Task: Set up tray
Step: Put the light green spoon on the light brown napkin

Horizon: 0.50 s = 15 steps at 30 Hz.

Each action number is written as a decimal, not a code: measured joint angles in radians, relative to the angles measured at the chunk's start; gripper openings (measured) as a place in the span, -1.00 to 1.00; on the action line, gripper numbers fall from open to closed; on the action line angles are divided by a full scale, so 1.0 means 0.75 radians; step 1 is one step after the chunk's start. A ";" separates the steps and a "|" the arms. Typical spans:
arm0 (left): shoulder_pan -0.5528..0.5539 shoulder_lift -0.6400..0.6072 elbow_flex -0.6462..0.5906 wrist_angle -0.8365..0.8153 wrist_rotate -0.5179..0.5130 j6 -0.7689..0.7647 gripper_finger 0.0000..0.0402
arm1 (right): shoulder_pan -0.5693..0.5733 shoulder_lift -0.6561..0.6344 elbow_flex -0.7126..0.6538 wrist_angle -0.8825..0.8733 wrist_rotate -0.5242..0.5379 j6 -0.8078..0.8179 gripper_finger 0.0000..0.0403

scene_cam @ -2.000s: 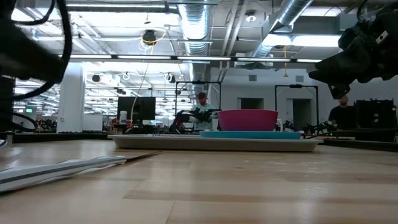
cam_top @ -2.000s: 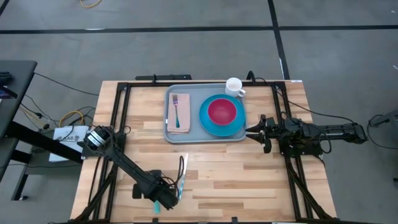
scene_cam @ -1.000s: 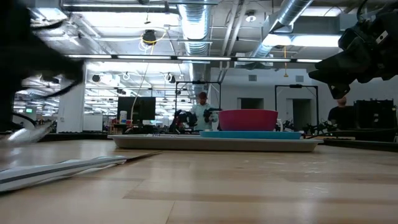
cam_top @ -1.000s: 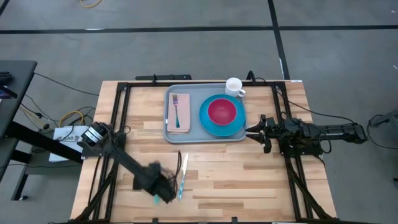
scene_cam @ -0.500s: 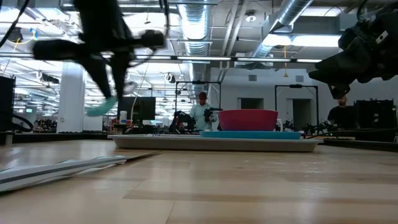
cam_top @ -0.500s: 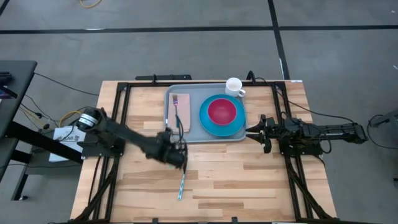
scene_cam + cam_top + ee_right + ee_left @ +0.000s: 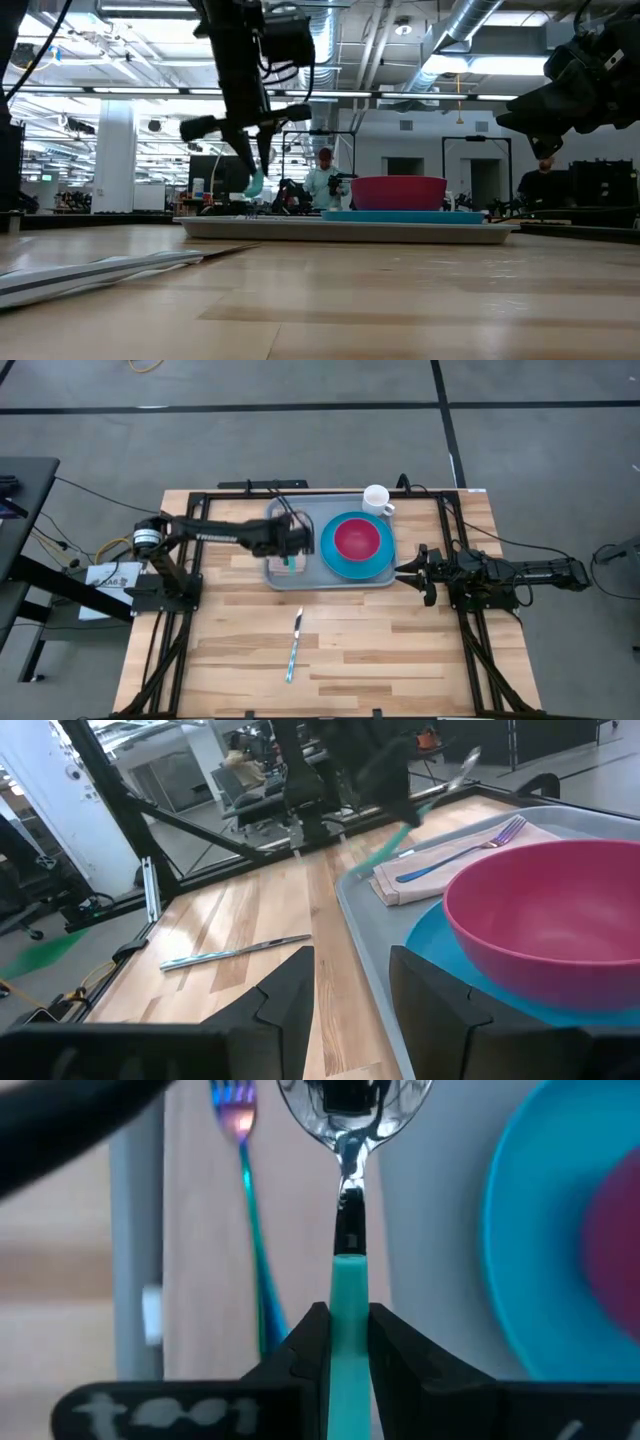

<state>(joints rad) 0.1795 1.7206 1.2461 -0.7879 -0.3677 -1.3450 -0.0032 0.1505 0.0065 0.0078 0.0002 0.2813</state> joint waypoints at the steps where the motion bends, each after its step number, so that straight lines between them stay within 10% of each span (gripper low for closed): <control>1: 0.033 -0.001 0.000 0.025 0.013 0.040 -0.85 | 0.000 0.000 0.000 0.000 0.000 0.000 -0.39; 15: 0.271 -0.001 0.001 0.133 0.160 0.300 -0.85 | 0.000 0.000 0.000 0.000 0.000 0.000 -0.39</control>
<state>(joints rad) 0.3830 1.7203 1.2469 -0.6884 -0.2476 -1.1198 -0.0032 0.1503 0.0067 0.0080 0.0002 0.2813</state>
